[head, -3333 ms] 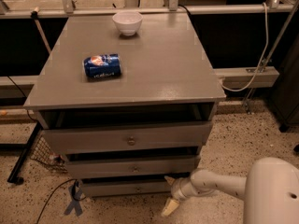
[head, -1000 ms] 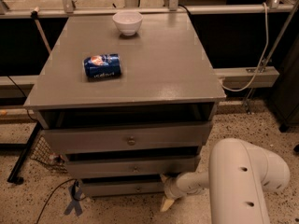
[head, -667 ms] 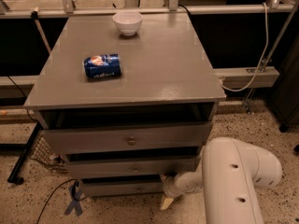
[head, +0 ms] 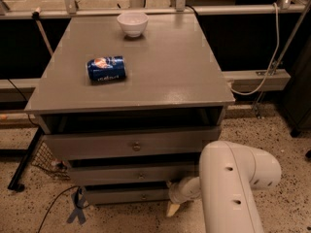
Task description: Open bottom drawer
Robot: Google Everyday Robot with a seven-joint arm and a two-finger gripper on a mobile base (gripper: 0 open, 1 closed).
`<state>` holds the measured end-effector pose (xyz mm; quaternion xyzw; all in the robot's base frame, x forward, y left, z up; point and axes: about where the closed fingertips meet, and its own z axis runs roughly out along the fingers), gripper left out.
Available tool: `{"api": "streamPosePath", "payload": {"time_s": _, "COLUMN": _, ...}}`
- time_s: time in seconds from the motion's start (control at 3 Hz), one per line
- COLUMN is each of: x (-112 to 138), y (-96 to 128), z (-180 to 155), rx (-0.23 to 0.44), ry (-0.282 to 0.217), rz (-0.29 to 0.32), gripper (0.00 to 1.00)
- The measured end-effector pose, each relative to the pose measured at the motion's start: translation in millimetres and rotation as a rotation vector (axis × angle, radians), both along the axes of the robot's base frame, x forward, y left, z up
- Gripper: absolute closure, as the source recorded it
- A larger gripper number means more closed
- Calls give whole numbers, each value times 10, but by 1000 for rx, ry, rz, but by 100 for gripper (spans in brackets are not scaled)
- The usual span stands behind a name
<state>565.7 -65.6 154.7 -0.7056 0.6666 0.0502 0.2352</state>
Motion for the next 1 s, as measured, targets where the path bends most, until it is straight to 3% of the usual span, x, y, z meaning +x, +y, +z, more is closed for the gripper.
{"api": "streamPosePath", "payload": {"time_s": 1.0, "x": -28, "y": 31, "z": -28, "rx": 1, "ry": 6, "rz": 4, "gripper": 69}}
